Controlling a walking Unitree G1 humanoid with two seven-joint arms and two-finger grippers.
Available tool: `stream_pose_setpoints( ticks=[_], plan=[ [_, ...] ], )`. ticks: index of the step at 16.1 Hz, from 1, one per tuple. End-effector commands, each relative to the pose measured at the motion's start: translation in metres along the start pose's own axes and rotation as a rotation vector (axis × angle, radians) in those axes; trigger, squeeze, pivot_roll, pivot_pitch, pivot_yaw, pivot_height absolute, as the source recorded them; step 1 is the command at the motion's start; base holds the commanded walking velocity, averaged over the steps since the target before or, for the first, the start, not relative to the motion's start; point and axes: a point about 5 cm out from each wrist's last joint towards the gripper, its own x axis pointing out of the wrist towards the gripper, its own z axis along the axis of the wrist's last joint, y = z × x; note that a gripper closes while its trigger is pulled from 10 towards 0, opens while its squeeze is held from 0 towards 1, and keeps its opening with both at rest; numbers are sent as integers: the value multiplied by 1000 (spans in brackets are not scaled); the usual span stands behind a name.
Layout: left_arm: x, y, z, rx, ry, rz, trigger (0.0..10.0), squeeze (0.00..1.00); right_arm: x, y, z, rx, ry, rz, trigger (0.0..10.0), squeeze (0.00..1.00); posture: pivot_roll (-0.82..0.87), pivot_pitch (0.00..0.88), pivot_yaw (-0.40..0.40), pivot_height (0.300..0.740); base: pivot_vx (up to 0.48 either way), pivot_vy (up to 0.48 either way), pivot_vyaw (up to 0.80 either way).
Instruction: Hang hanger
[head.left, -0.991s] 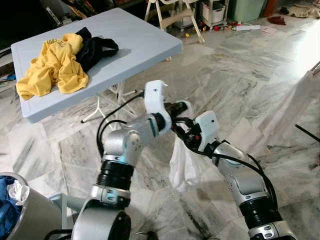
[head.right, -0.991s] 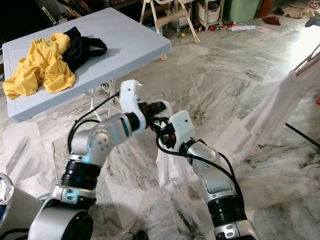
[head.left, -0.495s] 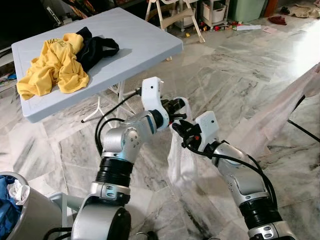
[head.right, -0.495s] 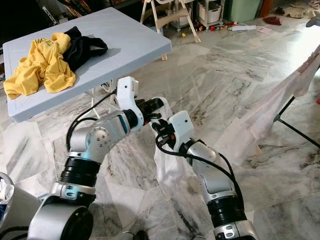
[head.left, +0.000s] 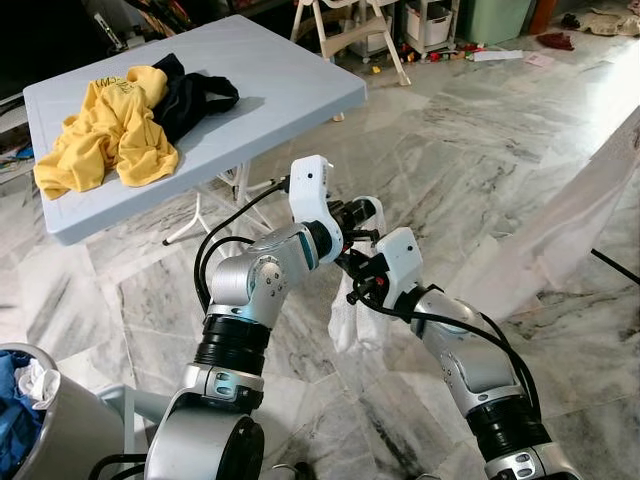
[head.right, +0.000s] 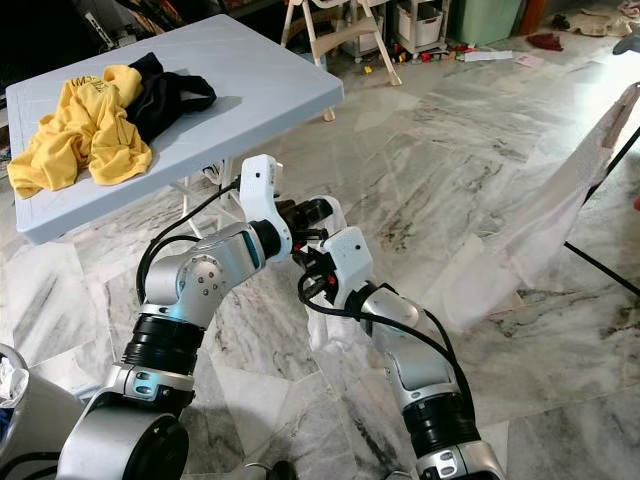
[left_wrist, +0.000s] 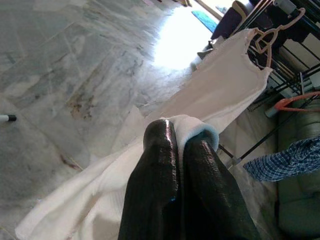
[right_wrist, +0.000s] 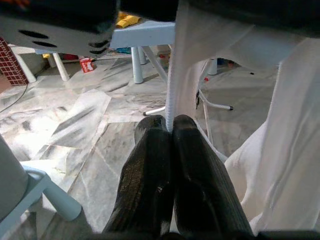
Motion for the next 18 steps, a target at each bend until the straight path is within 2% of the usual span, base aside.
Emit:
stream_pose_setpoints(
  ticks=[1,3,4,5,7,8,11,15,16,18],
  plan=[
    [-1,-4,1,2,-5,-22,10000,0,2,0,1,1,-3,-3,0,0,-94,106,148,740,0,0,0],
    [-1,-3,0,-10,-3,-29,10000,0,-2,-3,1,2,-6,-22,0,0,-99,99,146,740,0,0,0],
    [-1,-4,1,-22,-11,-42,10000,1000,-4,-5,1,4,-9,-31,0,0,-99,99,146,740,0,0,0],
    [-2,-1,2,14,-13,-18,10000,1000,-5,-6,1,2,-10,-36,0,0,-102,97,147,740,0,0,0],
    [-5,-6,9,-36,-36,-109,10000,1000,-5,-8,2,4,-15,-45,0,0,-102,91,147,740,0,0,0],
    [-6,-7,9,-23,-28,-127,10000,1000,-5,-8,3,5,-17,-46,0,0,-102,91,147,740,0,0,0],
    [-11,17,5,26,34,-74,10000,1000,-5,-7,3,11,-23,-41,0,0,-97,79,142,740,0,0,0],
    [-25,52,-15,94,171,-28,10000,1000,-8,-11,1,-1,-13,-49,0,0,-99,73,145,740,0,0,0],
    [-30,51,-21,91,213,-69,10000,1000,-9,-13,0,-6,-7,-57,0,0,-99,72,144,740,0,0,0],
    [-32,47,-25,69,229,-112,10000,1000,-10,-13,-1,-17,-1,-59,0,0,-102,73,147,740,0,0,0]
  ],
)
